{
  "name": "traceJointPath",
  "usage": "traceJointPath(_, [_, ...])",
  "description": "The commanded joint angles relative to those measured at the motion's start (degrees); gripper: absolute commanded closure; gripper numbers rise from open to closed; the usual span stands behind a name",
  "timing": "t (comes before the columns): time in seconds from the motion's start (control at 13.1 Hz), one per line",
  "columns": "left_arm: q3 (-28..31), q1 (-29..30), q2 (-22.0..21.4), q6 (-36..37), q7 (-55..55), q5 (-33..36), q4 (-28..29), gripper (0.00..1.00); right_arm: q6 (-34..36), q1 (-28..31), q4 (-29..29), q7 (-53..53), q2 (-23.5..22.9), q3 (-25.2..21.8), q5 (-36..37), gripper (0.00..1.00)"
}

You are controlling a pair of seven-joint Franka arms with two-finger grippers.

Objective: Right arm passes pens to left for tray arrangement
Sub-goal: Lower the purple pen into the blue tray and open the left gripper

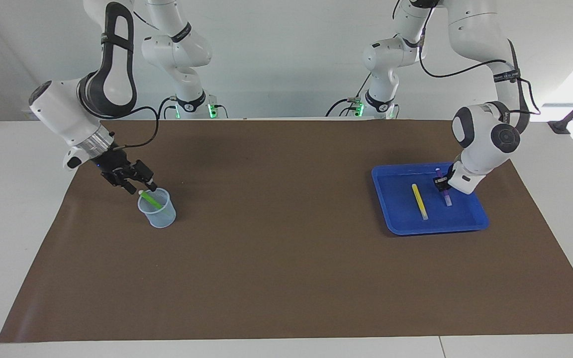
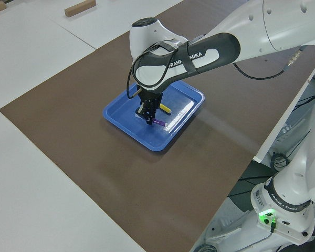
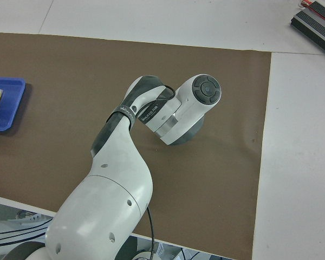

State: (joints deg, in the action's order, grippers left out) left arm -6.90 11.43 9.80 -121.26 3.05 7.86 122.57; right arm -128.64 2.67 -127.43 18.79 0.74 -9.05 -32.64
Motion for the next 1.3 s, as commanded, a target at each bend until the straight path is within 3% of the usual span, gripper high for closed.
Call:
traceJointPath(0.0, [-0.13,0.17,0.13,-1.61,1.00,1.28,0.48,1.00,-1.18,0.23,-1.42,-0.07,0.57,0.17,-1.55,0.14])
traceJointPath(0.08, [-0.13,0.34,0.13,-1.61,0.65,1.28,0.57,1.00,-1.18,0.23,-1.51,-0.07,0.66,0.17,-1.55,0.17])
traceJointPath(0.15, [-0.13,0.34,0.05,-1.70,0.30,1.28,0.65,0.06,-1.18,0.23,-1.51,-0.07,0.66,0.17,-1.55,0.23])
traceJointPath(0.23, [-0.13,0.34,0.04,-1.35,0.12,1.28,0.57,0.00,-1.18,0.23,-1.51,-0.07,0.66,0.17,-1.55,0.36])
traceJointPath(0.38, [-0.22,0.34,0.04,-1.26,0.12,1.28,0.65,0.00,-1.18,0.23,-1.51,-0.07,0.66,0.17,-1.55,0.61])
traceJointPath(0.61, [-0.22,0.43,0.04,-1.26,0.03,1.28,0.65,0.00,-1.18,0.23,-1.51,-0.07,0.66,0.17,-1.55,0.78])
traceJointPath(0.84, [-0.22,0.52,0.04,-1.44,0.03,1.28,0.65,0.00,-1.26,0.14,-1.42,-0.07,0.57,0.17,-1.55,0.78])
traceJointPath(0.92, [-0.22,0.52,0.04,-1.44,0.03,1.28,0.65,0.00,-1.09,0.14,-1.16,-0.07,0.57,0.17,-1.46,0.73])
traceJointPath(0.99, [-0.22,1.04,0.04,-1.35,-0.06,1.28,0.65,0.00,-1.00,0.14,-0.90,0.11,0.40,0.17,-1.46,0.57])
traceJointPath(1.22, [-0.48,0.87,0.13,3.89,-0.23,0.50,-2.92,0.00,-0.39,0.06,0.33,0.64,0.22,0.17,-0.41,0.54])
